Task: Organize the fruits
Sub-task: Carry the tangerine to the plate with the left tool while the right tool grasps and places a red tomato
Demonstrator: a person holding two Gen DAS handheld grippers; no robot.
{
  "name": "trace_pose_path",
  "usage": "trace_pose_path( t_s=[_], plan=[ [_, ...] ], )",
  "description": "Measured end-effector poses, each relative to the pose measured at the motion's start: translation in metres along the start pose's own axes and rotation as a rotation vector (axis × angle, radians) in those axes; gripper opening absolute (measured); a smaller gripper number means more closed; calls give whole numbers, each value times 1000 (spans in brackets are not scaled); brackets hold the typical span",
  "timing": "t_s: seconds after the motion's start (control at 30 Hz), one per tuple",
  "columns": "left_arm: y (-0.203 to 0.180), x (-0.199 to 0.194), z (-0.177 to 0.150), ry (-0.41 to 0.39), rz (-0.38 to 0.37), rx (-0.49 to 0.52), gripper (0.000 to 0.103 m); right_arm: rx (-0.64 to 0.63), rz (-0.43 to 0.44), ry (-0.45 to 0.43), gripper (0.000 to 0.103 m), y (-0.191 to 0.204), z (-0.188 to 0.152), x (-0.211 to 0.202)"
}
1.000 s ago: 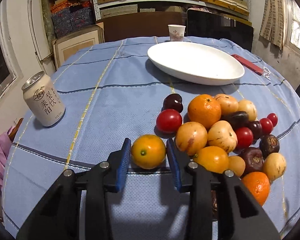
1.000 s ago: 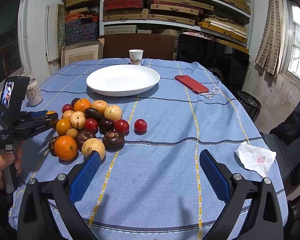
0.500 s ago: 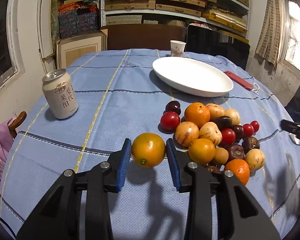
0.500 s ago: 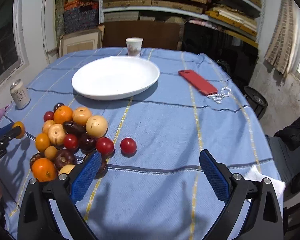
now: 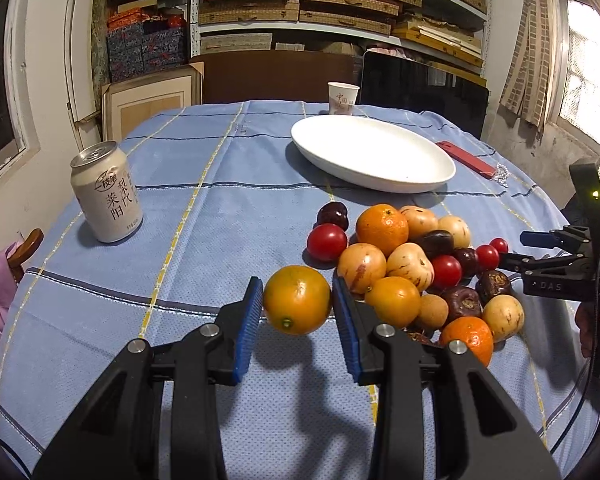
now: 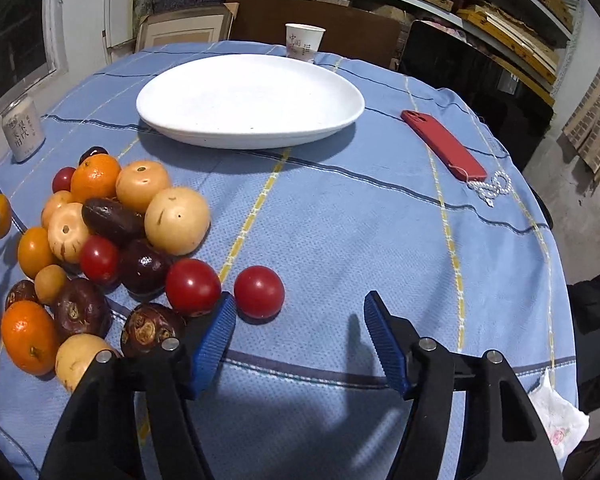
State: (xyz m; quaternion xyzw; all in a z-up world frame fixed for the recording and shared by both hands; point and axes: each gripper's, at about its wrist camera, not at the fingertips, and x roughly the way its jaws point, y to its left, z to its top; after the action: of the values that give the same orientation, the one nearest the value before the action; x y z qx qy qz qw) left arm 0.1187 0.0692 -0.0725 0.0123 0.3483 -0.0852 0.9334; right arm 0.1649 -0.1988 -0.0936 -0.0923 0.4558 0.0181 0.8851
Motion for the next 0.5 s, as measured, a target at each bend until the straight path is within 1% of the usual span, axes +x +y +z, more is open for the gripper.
trace_pose_path(
  t_s=[0.1,0.17,0.2,0.23,0.33,0.5],
  plan=[
    [0,1,0,4,1,1,35,-20,3,-1,65,4,5,3],
    [0,2,0,7,2,1,35,-36,9,6,56,7,8,6],
    [1,2,0,10,2,1,35,-35,14,13,47,7,9,8],
    [1,3,0,13,3,2,35,-32,20,16,43,7,9,10],
    [1,3,-1,14,5,0,35,-22,66,26,25,7,11,12],
    [0,3,0,11,6,1,35,8,96,10,24,3,5,6]
  ],
)
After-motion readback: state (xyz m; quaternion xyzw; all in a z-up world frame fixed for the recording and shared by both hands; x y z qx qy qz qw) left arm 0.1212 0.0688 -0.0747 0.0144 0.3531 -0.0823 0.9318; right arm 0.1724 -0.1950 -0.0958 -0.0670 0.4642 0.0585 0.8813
